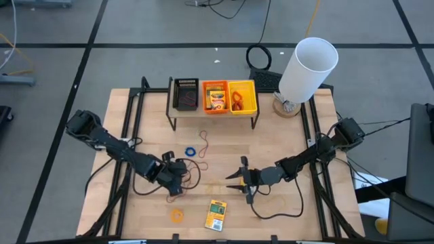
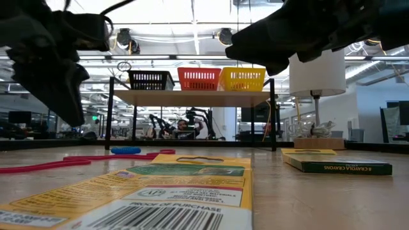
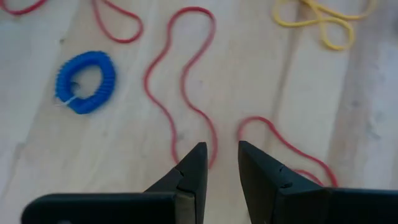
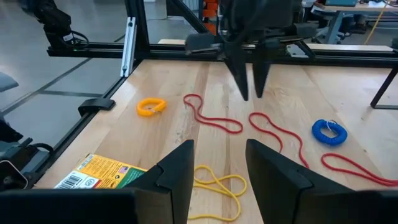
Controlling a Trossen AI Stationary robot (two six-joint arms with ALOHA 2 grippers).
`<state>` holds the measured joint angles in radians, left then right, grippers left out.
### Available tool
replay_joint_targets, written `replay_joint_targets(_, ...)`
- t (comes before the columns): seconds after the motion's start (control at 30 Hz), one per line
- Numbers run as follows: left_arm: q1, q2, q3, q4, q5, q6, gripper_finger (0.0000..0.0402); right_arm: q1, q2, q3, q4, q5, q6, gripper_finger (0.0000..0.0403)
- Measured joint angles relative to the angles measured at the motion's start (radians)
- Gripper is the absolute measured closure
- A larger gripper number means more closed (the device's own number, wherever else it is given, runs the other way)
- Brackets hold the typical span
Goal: Pick & Place Office Desk Supplies
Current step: Put the red rubberband into the black bin on the shelf
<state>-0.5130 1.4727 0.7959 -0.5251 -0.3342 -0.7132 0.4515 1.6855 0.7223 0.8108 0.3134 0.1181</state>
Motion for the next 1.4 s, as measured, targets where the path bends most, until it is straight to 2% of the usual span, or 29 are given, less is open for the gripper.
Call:
replay_joint_targets(0.23, 0.037, 0.0, 0.0, 0.036, 0.019, 0.054, 0.0321, 0.0, 0.0, 0.0, 0.0, 0.0, 0.001, 0.0269)
replay_joint_targets(0.4, 0.052, 0.0, 0.0, 0.128, 0.047, 0.132, 0.0321, 0.0, 0.0, 0.0, 0.0, 0.0, 0.001, 0.027)
replay_joint_targets(0.63, 0.101, 0.001, 0.0, 0.221, -0.003, 0.222, 0.0321, 0.0, 0.0, 0.0, 0.0, -0.001, 0.001, 0.0271)
replay_joint_targets(0.93, 0.168, 0.116, -0.001, 0.351, 0.02, 0.322, 0.0321, 0.0, 0.0, 0.0, 0.0, -0.001, 0.001, 0.0271)
replay_joint_targets(1.4, 0.205, 0.218, -0.001, 0.428, 0.083, 0.327, 0.0321, 0.0, 0.0, 0.0, 0.0, -0.001, -0.002, 0.0271)
